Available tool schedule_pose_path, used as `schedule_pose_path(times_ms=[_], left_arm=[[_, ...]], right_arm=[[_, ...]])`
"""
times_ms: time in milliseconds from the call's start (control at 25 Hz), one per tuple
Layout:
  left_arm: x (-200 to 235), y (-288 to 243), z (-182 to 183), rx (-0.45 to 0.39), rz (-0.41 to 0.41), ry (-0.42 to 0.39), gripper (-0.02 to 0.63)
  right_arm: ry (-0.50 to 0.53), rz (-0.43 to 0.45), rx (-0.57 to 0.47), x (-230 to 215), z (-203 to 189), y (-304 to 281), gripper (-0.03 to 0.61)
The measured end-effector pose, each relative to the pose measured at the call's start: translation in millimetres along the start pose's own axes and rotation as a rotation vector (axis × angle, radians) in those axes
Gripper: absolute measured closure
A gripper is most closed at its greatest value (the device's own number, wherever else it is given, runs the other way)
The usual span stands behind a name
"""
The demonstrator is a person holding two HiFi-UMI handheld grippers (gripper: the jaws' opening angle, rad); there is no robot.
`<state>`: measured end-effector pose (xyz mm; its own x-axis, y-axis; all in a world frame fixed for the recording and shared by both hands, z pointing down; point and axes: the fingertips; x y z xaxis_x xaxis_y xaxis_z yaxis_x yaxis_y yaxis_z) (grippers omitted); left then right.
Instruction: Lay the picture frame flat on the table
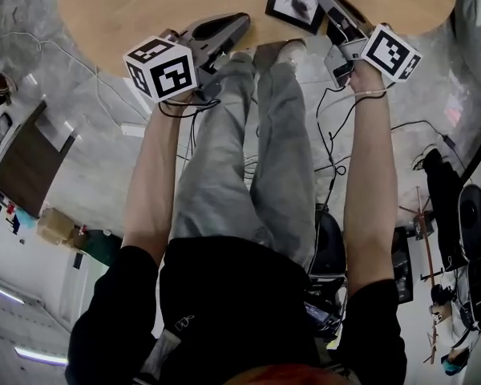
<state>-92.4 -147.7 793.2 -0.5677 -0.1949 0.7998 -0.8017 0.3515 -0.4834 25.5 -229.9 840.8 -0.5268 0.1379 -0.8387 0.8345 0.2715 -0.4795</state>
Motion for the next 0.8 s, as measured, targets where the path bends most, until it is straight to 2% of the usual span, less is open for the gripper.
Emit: schedule_pose_path(times_ms=[80, 240, 400, 520, 600, 640, 720, 800], left_arm=[[-4, -7, -9, 0.037, 0.009, -0.021, 0.606], [-10, -14, -20, 0.094, 0.014, -0.063, 0.606], [-15, -10, -9, 0.024, -0.07, 0.021, 0.606], [-17, -7, 3, -0.013, -0.066, 0.024, 0.606], [-23, -3, 12, -0.031, -0.035, 0.012, 0.606], [-29, 3, 17, -0.047, -0.012, 0.013, 0.606], [-49, 17, 34, -0.089, 0.041, -0.002, 0.606], [-75, 31, 69, -0.149, 0.101, -0.084, 0.606]], right_arm=[[0.015, -0.055, -0.018, -6, 1, 1, 0.508], [0.12, -0.271, 0.006, -28, -1, -1, 0.494], [0.251, -0.487, 0.065, -48, -3, 0, 0.471], [0.38, -0.622, 0.102, -51, 1, 7, 0.494], [0.409, -0.64, 0.099, -41, 0, 17, 0.511], [0.402, -0.622, 0.088, -29, -2, 23, 0.524], [0.376, -0.556, 0.042, 5, -4, 39, 0.546], [0.362, -0.478, -0.039, 47, 9, 53, 0.554]])
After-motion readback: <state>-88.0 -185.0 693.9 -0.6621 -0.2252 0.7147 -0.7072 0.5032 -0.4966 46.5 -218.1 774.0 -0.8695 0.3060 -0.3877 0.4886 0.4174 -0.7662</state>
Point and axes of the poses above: the fingertips, and each gripper's own axes: y backward along the fingers, x to its left, z out of its top, and after that the axes turned 8 degrees about x, right-handed
